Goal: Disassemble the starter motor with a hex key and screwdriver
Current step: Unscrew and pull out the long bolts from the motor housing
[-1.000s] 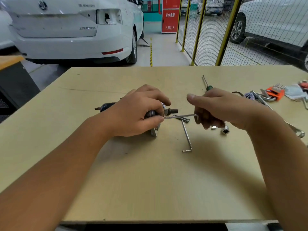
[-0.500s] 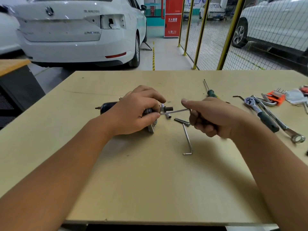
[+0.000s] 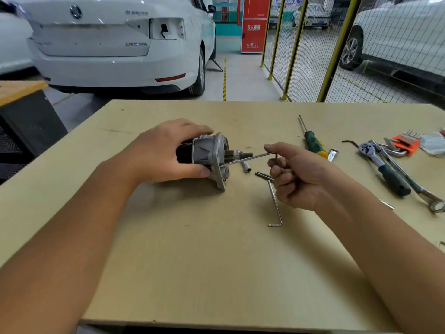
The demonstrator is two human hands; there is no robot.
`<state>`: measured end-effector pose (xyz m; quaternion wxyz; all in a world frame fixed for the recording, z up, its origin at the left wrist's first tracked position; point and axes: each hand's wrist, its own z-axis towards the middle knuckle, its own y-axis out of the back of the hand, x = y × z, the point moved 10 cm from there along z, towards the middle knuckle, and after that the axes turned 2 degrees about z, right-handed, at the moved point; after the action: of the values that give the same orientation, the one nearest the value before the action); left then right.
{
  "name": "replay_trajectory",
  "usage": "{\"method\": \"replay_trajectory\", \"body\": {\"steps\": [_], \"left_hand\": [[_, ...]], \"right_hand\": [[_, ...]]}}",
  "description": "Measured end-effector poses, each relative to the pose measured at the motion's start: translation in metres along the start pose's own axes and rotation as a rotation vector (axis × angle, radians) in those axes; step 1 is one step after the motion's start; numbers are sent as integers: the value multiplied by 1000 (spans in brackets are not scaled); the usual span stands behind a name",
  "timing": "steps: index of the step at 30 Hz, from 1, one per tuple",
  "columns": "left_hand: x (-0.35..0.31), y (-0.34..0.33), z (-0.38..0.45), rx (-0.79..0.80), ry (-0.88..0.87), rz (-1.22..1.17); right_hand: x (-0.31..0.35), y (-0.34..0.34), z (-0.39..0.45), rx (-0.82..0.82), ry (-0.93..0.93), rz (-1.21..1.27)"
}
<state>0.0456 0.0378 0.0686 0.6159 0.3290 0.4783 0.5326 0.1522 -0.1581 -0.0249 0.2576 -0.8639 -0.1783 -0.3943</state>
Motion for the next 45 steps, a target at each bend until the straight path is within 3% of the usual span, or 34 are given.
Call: {"method": "replay_trajectory", "body": {"steps": [6,18,22,30,37,40,45], "left_hand": [[6,-8,1,37,33,-50],[9,-14,4,17,105,-52],[10,-16,5,13,121,-37],[12,-16,5,22,109,-29],[9,-13,3,13,74,-57],[9,-13,2,11,75,-64],[11,-14,3,2,103,-60]], "right_hand": [[-9,-15,0,35,-27,282],[1,-4,4,-41,79,156],[16,2,3,-119,247,5],[65,-2,-19,-8,639,-689],[84,-8,-32,51,963,-1015],[85,-5,-31,106,965,-859],[61,-8,-11,239,632,-307]]}}
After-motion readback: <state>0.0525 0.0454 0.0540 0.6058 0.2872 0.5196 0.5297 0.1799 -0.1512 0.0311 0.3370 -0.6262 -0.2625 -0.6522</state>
